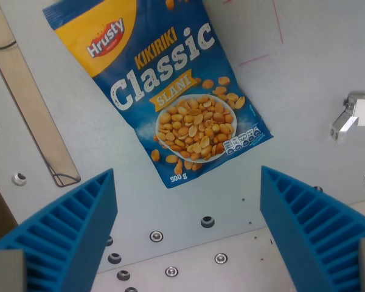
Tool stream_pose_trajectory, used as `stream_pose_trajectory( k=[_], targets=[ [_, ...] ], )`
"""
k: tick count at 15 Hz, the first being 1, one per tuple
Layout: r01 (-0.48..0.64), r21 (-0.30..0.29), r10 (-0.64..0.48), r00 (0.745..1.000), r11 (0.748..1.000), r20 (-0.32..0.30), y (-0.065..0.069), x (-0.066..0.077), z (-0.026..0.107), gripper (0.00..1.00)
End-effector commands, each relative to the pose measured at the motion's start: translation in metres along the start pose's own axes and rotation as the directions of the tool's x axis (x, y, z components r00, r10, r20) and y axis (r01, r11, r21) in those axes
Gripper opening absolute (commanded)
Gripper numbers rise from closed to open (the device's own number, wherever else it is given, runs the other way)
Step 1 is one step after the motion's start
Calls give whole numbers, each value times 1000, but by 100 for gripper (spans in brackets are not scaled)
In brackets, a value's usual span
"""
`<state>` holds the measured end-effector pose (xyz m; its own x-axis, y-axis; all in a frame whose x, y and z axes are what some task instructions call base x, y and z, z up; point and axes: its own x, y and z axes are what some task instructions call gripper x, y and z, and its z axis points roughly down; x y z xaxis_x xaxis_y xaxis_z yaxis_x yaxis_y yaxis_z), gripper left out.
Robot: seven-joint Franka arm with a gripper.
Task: Rotate around base negative z
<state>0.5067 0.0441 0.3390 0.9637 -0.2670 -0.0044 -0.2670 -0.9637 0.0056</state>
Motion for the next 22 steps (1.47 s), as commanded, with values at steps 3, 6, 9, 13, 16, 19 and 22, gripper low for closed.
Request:
stream_pose_trajectory(
  k=[3, 6, 9, 13, 16, 19, 22],
  targets=[
    [-40, 1, 40, 999, 999, -3, 0, 0, -2, 100],
    [-80, 2, 80, 997, 997, -3, 0, 0, -2, 100],
    [-120, 2, 120, 993, 993, -3, 0, 0, -2, 100],
    [-173, 2, 173, 985, 985, -2, 0, 0, -2, 100],
    [-212, 3, 212, 977, 977, -2, 0, 0, -2, 100],
    [-251, 3, 251, 968, 968, -2, 0, 0, -2, 100],
    [-289, 3, 289, 957, 957, -1, 0, 0, -2, 100]
  ],
)
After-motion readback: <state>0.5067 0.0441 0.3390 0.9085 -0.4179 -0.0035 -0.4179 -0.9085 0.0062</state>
